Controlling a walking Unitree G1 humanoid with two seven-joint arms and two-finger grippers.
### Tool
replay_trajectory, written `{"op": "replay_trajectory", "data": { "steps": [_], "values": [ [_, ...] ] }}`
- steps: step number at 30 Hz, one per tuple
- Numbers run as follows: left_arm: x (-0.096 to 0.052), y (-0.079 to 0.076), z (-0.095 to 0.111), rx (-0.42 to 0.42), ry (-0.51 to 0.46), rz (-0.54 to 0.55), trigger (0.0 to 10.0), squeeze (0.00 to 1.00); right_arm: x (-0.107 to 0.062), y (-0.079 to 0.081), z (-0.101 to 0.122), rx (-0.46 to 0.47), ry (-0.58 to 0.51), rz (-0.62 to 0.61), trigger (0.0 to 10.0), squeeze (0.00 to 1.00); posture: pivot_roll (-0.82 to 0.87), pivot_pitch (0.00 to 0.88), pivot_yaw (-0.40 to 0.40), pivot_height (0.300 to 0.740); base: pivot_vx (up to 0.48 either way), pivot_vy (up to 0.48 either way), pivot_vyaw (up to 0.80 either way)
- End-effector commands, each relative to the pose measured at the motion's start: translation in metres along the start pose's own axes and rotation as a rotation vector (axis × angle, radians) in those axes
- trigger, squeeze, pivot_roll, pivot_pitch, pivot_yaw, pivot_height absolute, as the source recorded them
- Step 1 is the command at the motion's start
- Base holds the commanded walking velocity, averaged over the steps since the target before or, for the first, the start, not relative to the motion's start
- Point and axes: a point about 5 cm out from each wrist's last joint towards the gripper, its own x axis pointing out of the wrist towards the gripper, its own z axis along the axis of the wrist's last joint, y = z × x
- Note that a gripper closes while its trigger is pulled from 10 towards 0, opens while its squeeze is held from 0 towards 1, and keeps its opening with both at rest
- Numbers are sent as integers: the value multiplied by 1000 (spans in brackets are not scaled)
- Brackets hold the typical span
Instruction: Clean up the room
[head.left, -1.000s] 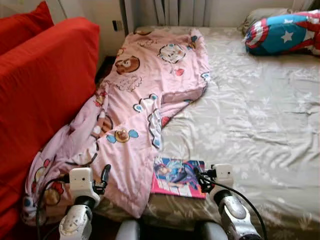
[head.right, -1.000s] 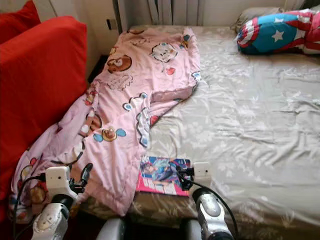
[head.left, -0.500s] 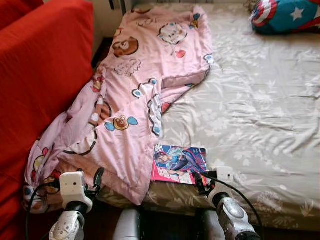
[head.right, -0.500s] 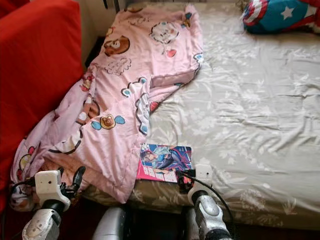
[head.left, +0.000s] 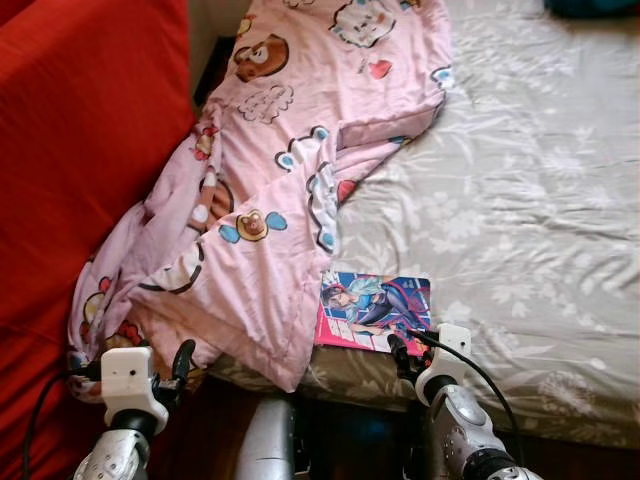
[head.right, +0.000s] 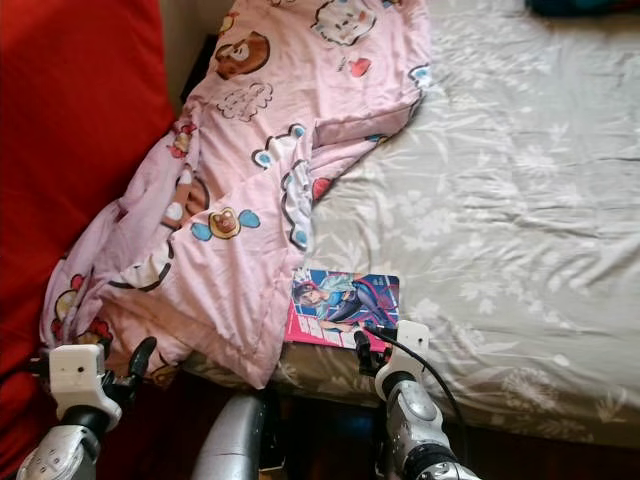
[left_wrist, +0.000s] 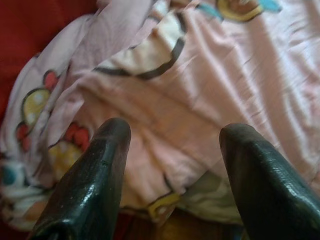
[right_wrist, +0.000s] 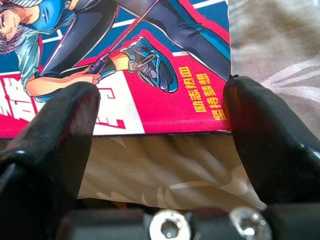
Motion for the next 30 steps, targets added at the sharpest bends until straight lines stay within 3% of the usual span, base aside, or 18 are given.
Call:
{"op": "replay_trajectory", "data": {
  "steps": [1,13,18,20,21,24,30],
  "values": [
    [-9,14,-4,16,40,32,10000,0,-3,1,-11,31,38,-7,10000,0,224,349,160,642,0,0,0],
    [-12,22,3,49,49,31,10000,0,-10,-15,-21,109,45,-88,10000,0,256,350,185,642,0,0,0],
    [-15,24,5,65,57,25,10000,0,-11,-13,-25,162,55,-62,10000,0,269,352,199,642,0,0,0],
    [-15,25,6,74,61,19,10000,0,-12,-10,-30,300,75,-28,10000,0,287,348,215,642,0,0,0],
    [-15,25,6,74,61,19,10000,0,-12,-10,-30,300,75,-28,10000,0,287,348,215,642,0,0,0],
    [-14,27,10,87,57,10,10000,0,-14,-14,-33,462,64,-55,10000,0,304,345,229,642,0,0,0],
    [-11,27,16,97,47,-3,10000,0,-18,-29,-33,520,26,-137,10000,0,299,340,240,642,0,0,0]
  ]
}}
